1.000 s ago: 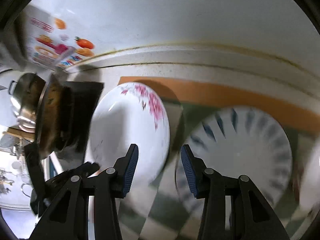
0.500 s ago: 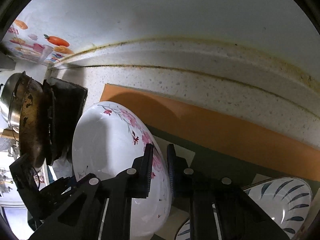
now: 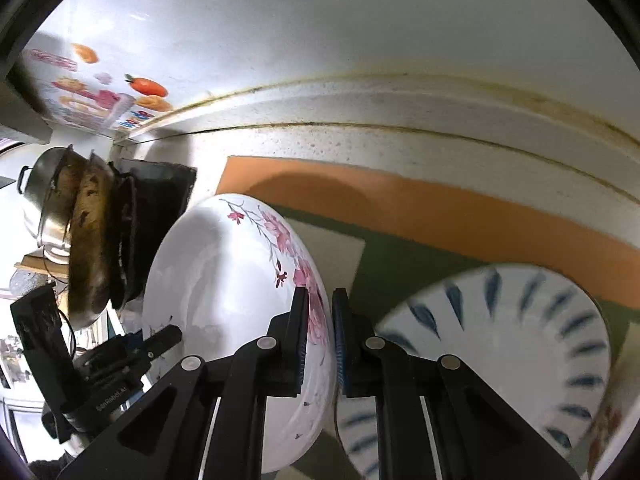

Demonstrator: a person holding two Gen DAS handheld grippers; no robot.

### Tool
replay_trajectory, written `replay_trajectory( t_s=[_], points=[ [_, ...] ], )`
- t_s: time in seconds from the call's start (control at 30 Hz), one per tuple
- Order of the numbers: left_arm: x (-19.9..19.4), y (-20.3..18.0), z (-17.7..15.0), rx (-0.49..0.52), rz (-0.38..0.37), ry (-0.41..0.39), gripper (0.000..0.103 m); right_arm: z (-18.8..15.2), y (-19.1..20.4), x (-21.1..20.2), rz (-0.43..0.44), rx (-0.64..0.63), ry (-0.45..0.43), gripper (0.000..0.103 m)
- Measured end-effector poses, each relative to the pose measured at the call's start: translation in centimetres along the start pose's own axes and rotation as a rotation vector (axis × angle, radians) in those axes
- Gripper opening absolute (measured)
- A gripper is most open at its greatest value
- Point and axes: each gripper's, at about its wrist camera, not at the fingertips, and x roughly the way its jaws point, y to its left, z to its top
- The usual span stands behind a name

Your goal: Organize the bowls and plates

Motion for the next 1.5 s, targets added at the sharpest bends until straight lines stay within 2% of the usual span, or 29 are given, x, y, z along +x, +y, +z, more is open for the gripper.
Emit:
replay_trajectory(
  t_s=[0.23, 0.33, 0.57, 0.87, 1.0, 1.23, 1.5],
  points=[
    [-4.4, -3.1, -2.0, 0.064, -0.033, -0.008, 0.028, -5.2, -1.3, -6.8, 0.012, 0.021, -0.066, 0.014],
    [-5.7, -5.9, -3.1, 0.105, -0.05, -0.003, 0.028, -8.3, -2.7, -9.8, 0.006, 0.051, -0.092, 0.014],
    [-6.0, -11.9, -8.4, 0.231, -0.097, 0.048, 0.028, -16.6, -7.5, -15.4, -0.006, 0.147, -0.139, 0.014],
    [-3.2, -17.3, -14.5, 0.36, -0.086, 0.144, 0.028, -27.9, -14.1, -16.9, -0.028, 0.273, -0.133, 0.014],
    [-1.8, -18.7, -16.4, 0.399, -0.066, 0.183, 0.028, -31.2, -16.3, -16.8, -0.038, 0.313, -0.127, 0.014],
    [0.1, -19.8, -18.1, 0.421, -0.044, 0.244, 0.028, -33.9, -17.9, -16.1, -0.057, 0.342, -0.108, 0.014],
    [1.1, -20.2, -17.6, 0.426, -0.016, 0.259, 0.029, -34.1, -18.3, -15.2, -0.046, 0.367, -0.094, 0.014]
  ],
)
